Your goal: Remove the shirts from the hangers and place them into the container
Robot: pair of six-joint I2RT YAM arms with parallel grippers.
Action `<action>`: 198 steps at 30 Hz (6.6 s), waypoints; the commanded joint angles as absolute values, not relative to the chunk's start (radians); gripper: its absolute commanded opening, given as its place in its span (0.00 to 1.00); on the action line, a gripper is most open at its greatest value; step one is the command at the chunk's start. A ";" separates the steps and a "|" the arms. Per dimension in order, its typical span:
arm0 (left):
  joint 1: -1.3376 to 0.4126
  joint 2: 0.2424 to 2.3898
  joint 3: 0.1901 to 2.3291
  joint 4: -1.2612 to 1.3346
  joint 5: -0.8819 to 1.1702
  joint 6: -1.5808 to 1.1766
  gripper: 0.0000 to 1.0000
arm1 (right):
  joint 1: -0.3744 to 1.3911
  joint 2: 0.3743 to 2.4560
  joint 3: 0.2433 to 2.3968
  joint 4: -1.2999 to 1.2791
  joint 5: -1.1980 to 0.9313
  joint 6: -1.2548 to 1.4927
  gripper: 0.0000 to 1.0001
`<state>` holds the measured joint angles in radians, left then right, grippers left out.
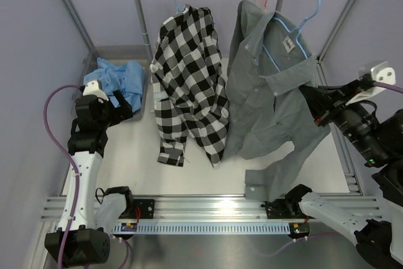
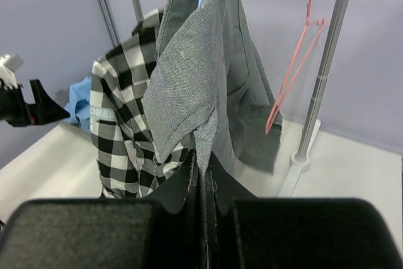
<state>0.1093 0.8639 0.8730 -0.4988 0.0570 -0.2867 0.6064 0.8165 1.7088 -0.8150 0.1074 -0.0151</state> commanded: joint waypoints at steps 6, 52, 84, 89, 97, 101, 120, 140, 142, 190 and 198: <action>0.107 0.871 0.890 -0.463 0.081 -0.291 0.99 | 0.614 0.887 1.933 -0.713 0.005 -0.097 0.00; -0.627 1.049 1.373 -0.463 -0.009 -0.407 0.93 | 0.614 1.146 1.210 -0.462 -0.558 -0.020 0.00; -0.769 1.239 1.387 -0.330 -0.163 -0.308 0.00 | 0.614 1.138 1.200 -0.436 -0.565 -0.006 0.00; -0.769 1.220 1.321 -0.233 -0.221 -0.285 0.00 | 0.614 1.105 1.197 -0.454 -0.482 -0.006 0.47; -0.775 1.226 1.284 -0.176 -0.345 -0.282 0.00 | 0.614 0.988 1.249 -0.557 -0.235 0.063 0.85; -0.816 1.262 1.311 -0.173 -0.475 -0.316 0.00 | 0.614 0.962 1.282 -0.581 -0.149 0.147 0.85; -0.948 1.425 1.411 -0.172 -0.782 -0.393 0.00 | 0.765 1.155 1.212 -0.494 0.265 0.525 0.84; -0.963 1.413 1.370 -0.175 -0.827 -0.350 0.00 | 0.788 1.319 1.253 -0.471 0.285 0.545 0.30; -0.963 1.395 1.344 -0.176 -0.837 -0.345 0.00 | 0.788 1.302 1.252 -0.486 0.330 0.537 0.18; -0.891 0.988 1.132 -0.025 -0.167 -0.399 0.00 | 0.525 1.092 1.082 -0.643 -0.113 0.218 0.03; -0.928 1.077 1.273 0.084 0.032 -0.457 0.00 | 0.548 1.178 1.058 -0.609 -0.150 0.244 0.04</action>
